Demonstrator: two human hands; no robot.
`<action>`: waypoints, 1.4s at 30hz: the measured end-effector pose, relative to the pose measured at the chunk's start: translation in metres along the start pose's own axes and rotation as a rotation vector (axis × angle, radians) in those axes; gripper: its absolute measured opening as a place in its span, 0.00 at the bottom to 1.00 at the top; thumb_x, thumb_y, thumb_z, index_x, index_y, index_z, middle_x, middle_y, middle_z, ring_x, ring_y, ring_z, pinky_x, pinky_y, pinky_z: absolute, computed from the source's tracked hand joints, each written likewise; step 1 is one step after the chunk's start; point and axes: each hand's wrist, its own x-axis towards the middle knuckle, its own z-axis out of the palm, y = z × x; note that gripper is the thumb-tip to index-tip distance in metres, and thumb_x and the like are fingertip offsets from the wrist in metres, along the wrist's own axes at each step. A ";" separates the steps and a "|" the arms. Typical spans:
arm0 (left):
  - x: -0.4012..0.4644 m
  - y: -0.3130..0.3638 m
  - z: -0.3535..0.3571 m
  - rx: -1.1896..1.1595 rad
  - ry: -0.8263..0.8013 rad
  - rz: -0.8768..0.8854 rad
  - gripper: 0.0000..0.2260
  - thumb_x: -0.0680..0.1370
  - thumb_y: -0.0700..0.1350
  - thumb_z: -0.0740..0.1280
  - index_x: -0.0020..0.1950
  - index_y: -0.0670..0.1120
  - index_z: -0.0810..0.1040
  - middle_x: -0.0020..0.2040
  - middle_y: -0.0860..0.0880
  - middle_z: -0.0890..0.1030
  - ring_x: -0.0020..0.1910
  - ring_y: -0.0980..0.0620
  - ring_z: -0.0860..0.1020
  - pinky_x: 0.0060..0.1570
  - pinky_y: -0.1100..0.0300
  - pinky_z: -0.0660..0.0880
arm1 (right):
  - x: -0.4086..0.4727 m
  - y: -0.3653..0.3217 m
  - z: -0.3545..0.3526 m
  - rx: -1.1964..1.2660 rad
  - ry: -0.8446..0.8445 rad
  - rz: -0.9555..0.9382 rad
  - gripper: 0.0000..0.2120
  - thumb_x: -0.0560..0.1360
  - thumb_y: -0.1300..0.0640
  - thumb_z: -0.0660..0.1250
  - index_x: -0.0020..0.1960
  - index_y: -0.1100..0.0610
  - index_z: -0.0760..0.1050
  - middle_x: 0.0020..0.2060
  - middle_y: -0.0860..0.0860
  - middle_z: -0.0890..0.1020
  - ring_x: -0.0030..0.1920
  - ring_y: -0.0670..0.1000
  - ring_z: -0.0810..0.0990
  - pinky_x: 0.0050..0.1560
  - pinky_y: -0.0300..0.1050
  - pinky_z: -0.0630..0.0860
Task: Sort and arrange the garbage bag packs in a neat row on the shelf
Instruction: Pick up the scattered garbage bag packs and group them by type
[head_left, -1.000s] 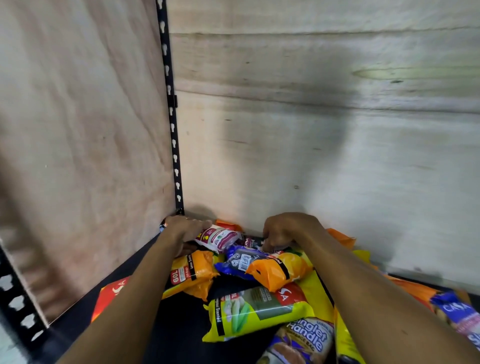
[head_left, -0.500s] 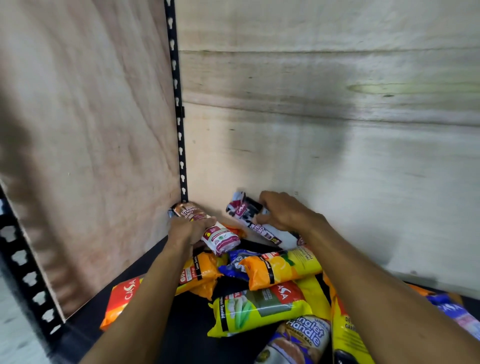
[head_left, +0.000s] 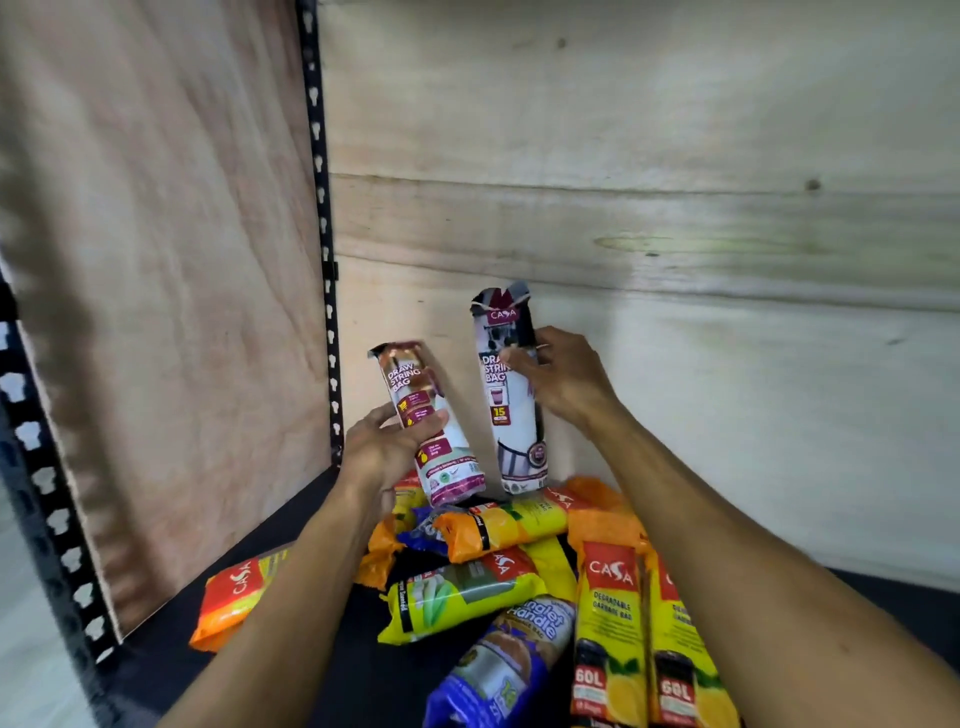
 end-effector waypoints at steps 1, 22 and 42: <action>-0.008 0.001 0.010 0.007 -0.033 0.016 0.34 0.68 0.40 0.79 0.71 0.42 0.69 0.51 0.41 0.85 0.44 0.43 0.85 0.47 0.46 0.82 | -0.005 0.000 -0.012 0.015 0.015 0.016 0.12 0.75 0.47 0.72 0.51 0.55 0.79 0.48 0.53 0.86 0.47 0.54 0.85 0.49 0.54 0.83; -0.180 -0.113 0.283 0.127 -0.547 -0.179 0.22 0.68 0.40 0.79 0.59 0.40 0.76 0.49 0.41 0.85 0.43 0.44 0.86 0.46 0.49 0.83 | -0.180 0.129 -0.309 -0.178 0.235 0.459 0.19 0.78 0.47 0.68 0.49 0.64 0.83 0.47 0.60 0.87 0.51 0.63 0.85 0.55 0.59 0.79; -0.219 -0.197 0.375 0.894 -0.685 0.097 0.38 0.70 0.53 0.75 0.74 0.43 0.61 0.63 0.43 0.79 0.61 0.42 0.77 0.56 0.57 0.74 | -0.244 0.264 -0.352 -0.256 0.205 0.776 0.25 0.81 0.50 0.63 0.46 0.74 0.79 0.45 0.68 0.82 0.39 0.55 0.79 0.46 0.54 0.78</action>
